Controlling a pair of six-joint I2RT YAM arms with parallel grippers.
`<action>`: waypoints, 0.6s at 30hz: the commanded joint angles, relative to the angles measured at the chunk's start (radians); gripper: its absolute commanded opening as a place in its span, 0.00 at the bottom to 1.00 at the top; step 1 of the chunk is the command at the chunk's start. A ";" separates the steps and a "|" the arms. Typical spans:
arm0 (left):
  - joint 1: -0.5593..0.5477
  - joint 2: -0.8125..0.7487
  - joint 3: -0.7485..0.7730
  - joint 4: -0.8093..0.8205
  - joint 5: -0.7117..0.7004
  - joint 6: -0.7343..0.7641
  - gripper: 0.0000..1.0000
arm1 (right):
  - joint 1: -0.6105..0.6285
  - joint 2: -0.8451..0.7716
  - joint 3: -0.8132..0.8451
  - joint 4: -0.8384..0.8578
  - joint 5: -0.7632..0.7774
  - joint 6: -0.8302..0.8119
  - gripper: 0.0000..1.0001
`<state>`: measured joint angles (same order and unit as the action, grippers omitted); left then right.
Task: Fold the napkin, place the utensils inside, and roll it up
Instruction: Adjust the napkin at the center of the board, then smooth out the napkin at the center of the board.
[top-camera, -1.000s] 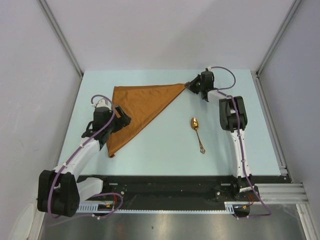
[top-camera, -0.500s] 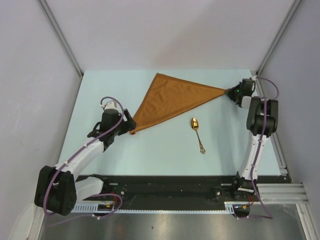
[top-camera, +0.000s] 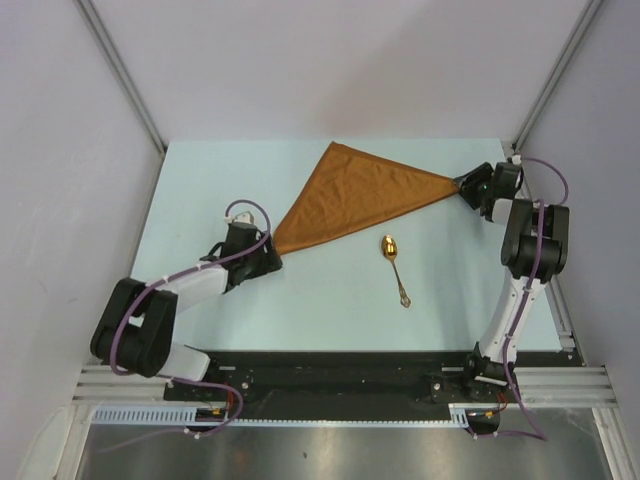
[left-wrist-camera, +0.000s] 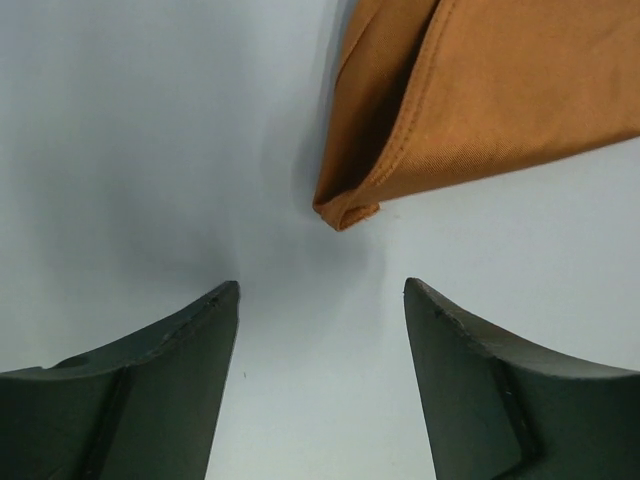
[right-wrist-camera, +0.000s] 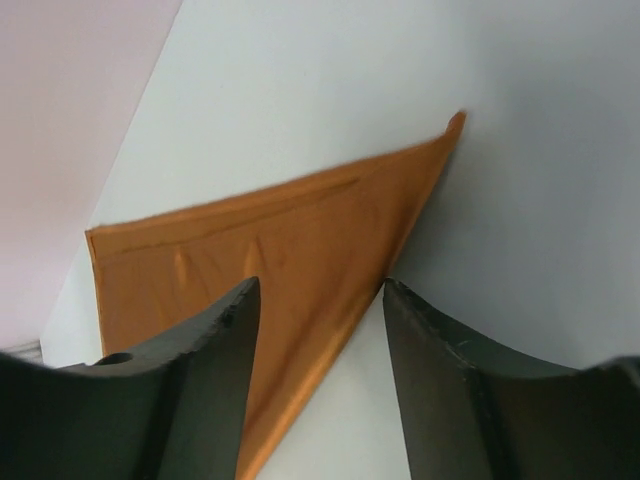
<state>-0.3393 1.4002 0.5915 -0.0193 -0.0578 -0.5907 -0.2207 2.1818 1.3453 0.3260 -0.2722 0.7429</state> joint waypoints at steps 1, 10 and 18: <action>-0.010 0.086 0.093 -0.003 -0.042 0.012 0.73 | 0.006 -0.140 -0.089 0.051 -0.018 -0.019 0.59; -0.029 0.191 0.172 -0.053 -0.099 0.034 0.56 | 0.073 -0.318 -0.287 0.103 -0.035 -0.010 0.61; -0.108 0.174 0.220 -0.120 -0.328 0.147 0.00 | 0.158 -0.381 -0.345 0.076 -0.062 -0.048 0.62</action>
<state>-0.3828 1.5845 0.7475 -0.0662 -0.2104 -0.5297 -0.1028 1.8576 1.0073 0.3866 -0.3130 0.7319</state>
